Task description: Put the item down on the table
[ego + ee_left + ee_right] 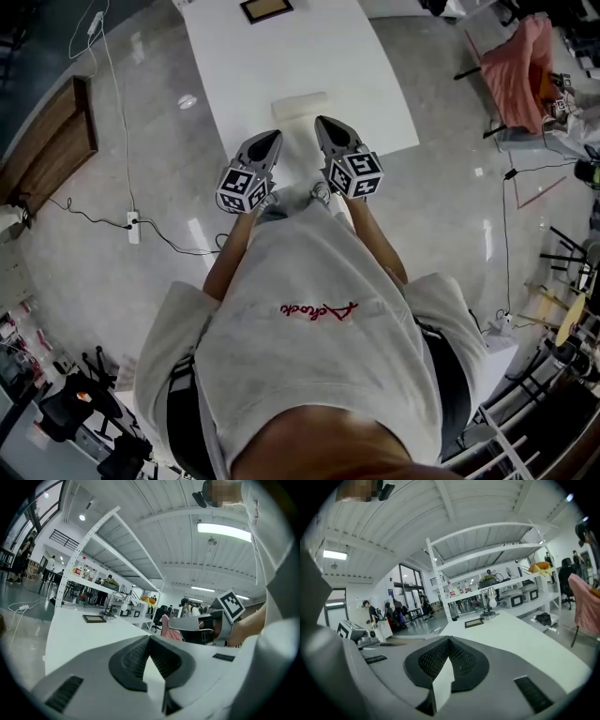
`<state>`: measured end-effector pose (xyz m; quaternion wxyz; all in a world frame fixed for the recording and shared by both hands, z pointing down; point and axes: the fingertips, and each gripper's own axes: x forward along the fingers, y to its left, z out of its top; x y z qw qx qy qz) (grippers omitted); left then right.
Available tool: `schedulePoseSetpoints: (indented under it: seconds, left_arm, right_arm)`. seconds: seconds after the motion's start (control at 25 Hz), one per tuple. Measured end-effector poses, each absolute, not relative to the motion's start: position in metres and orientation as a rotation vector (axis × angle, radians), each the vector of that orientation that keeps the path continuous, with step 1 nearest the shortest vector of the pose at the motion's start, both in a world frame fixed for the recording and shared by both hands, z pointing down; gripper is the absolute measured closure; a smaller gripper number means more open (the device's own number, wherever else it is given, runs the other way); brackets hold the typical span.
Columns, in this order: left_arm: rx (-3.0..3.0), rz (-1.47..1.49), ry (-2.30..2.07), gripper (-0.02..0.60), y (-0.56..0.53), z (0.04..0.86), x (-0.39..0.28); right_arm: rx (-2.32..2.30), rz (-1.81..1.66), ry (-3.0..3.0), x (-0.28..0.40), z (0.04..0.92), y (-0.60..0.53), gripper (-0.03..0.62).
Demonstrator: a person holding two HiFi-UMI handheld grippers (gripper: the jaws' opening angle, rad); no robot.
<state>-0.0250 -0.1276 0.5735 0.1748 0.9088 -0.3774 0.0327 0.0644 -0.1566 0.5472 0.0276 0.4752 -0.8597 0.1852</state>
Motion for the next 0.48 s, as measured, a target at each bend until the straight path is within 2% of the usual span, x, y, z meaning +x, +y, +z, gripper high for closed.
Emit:
schedulePoseSetpoints:
  seconds: [0.48]
  left_arm:
    - [2.683,0.071,-0.998,0.574,-0.107,0.545,-0.052]
  right_arm:
    - [1.584,0.315,-2.544,0.050,0.528,-0.107,0.583]
